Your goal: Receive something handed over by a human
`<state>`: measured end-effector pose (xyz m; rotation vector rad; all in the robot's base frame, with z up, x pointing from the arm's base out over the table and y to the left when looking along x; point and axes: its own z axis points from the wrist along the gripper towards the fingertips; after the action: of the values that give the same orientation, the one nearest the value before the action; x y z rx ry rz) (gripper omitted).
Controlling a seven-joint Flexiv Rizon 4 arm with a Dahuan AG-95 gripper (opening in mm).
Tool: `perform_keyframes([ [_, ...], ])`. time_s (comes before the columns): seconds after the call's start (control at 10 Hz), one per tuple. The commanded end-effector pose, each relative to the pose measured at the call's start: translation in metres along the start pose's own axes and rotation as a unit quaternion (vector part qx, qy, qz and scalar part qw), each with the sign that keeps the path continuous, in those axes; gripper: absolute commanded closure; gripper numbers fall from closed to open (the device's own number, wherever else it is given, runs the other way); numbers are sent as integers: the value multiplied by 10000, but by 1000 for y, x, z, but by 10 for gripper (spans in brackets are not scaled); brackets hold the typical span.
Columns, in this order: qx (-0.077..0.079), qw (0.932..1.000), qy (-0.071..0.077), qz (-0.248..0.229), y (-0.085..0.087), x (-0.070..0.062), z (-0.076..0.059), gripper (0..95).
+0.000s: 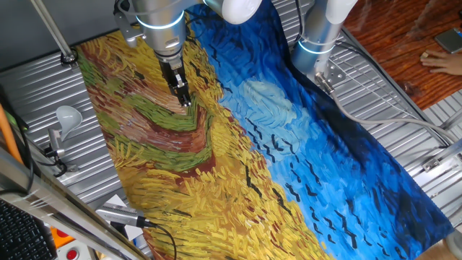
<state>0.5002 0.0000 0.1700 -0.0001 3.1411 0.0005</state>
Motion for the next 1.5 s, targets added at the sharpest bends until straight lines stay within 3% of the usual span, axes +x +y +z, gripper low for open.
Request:
perform_keyframes([
  [0.1, -367, 9750, -170, -2183, 0, 0, 0, 950],
  [0.4, -209, 9784, -90, -2056, 0, 0, 0, 950],
  [0.9, -233, 9764, -63, -2147, 0, -2, 1, 950],
  [1.1, -252, 9756, -53, -2182, -4, -14, 7, 950],
  [1.3, -264, 9722, -39, -2326, -17, -43, 16, 950],
  [1.5, -269, 9708, -41, -2382, -25, -59, 22, 950],
])
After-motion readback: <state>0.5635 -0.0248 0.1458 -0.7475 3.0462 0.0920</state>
